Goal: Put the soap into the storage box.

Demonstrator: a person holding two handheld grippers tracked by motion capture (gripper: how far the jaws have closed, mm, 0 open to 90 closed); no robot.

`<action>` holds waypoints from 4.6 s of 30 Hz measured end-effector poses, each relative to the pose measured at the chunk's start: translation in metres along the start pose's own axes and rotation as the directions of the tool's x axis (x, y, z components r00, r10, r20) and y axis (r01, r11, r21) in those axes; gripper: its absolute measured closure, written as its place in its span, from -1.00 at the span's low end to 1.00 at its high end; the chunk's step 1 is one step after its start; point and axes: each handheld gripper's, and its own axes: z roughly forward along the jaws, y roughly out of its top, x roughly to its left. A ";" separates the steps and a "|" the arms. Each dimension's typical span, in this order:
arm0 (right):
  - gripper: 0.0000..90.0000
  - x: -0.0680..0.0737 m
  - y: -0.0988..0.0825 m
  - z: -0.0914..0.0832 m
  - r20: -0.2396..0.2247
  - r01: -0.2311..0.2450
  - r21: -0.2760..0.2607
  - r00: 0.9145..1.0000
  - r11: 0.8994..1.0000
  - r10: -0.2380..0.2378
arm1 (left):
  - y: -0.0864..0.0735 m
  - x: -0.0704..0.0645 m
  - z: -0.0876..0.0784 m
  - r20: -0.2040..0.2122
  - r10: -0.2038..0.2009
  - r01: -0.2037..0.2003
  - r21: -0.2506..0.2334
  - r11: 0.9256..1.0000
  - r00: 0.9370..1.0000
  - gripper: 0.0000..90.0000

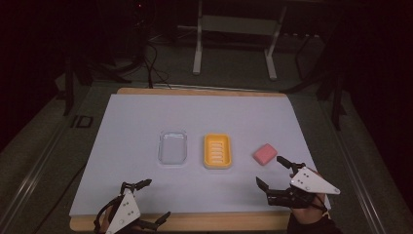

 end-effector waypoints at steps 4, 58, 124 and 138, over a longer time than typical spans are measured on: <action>-0.81 0.000 0.001 0.001 0.000 0.000 0.021 1.000 1.000 0.000 | 0.000 0.000 0.000 -0.003 0.000 0.000 0.000 1.000 1.000 -0.99; -0.66 -0.032 -0.017 0.066 0.321 -0.433 0.724 0.901 0.538 0.293 | -0.001 -0.001 0.001 -0.011 0.018 -0.018 0.020 1.000 1.000 -0.99; -0.60 -0.034 0.002 0.138 0.600 -0.693 0.709 0.691 0.131 0.402 | -0.001 -0.001 0.002 -0.017 0.023 -0.023 0.032 0.999 1.000 -0.99; -0.59 -0.049 0.017 0.150 0.681 -0.748 0.651 0.650 0.127 0.338 | -0.001 -0.002 0.002 -0.015 0.024 -0.024 0.030 0.999 1.000 -0.99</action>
